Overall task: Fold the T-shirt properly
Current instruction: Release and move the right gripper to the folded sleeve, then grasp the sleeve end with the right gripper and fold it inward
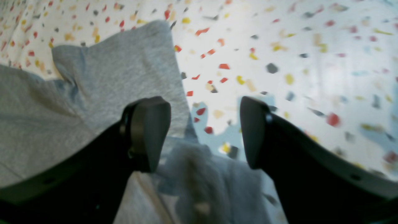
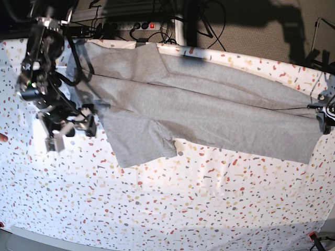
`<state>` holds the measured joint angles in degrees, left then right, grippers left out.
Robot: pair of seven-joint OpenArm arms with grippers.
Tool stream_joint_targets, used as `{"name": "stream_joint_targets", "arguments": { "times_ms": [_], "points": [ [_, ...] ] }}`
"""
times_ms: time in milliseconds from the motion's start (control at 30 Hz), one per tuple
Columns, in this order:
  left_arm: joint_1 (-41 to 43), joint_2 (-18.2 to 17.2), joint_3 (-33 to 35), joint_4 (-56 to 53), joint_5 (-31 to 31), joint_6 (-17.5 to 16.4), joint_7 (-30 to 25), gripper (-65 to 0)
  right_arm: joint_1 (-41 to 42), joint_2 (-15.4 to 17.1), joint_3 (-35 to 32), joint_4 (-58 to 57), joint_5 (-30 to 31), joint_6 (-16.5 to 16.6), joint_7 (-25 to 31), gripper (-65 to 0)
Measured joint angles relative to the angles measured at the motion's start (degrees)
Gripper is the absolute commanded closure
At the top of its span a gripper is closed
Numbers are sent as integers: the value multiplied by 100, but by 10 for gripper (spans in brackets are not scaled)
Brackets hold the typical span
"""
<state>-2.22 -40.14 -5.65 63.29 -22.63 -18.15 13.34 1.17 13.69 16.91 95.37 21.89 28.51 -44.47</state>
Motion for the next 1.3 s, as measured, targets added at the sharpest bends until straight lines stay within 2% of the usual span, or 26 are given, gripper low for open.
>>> {"name": "stream_joint_targets", "arguments": {
  "times_ms": [167,300,467,700,933,1000,1133,1233,1300],
  "points": [
    [0,-2,0,0,-131,17,-85,-300,949,-2,-636,-1178,-83,0,74,-390],
    [0,0,0,4,-291,4,-127,-300,1633,-105,-1099,-2129,-682,2,24,-390],
    [-2,2,0,17,-446,7,-153,-300,2371,-356,-1182,-3421,-1126,4,96,-390],
    [-2,2,0,203,-439,13,-155,-300,2918,-369,-1180,-4433,-1460,4,96,-389],
    [-2,0,0,361,-444,17,-267,-300,2946,-417,-1169,-4634,-1482,26,66,-210],
    [-4,0,0,391,-442,17,-267,-300,2959,-435,-1169,-4634,-1484,240,-17,-161],
    [-2,0,0,411,-444,15,-264,-300,2959,-483,-1169,-4634,-1513,243,-68,0],
    [0,0,0,411,-444,17,-264,-300,2966,-483,-1169,-4634,-1515,284,-151,0],
    [-2,0,0,411,-444,15,-267,-300,2977,-501,-1169,-4570,-1602,424,-227,0]
  ]
}}
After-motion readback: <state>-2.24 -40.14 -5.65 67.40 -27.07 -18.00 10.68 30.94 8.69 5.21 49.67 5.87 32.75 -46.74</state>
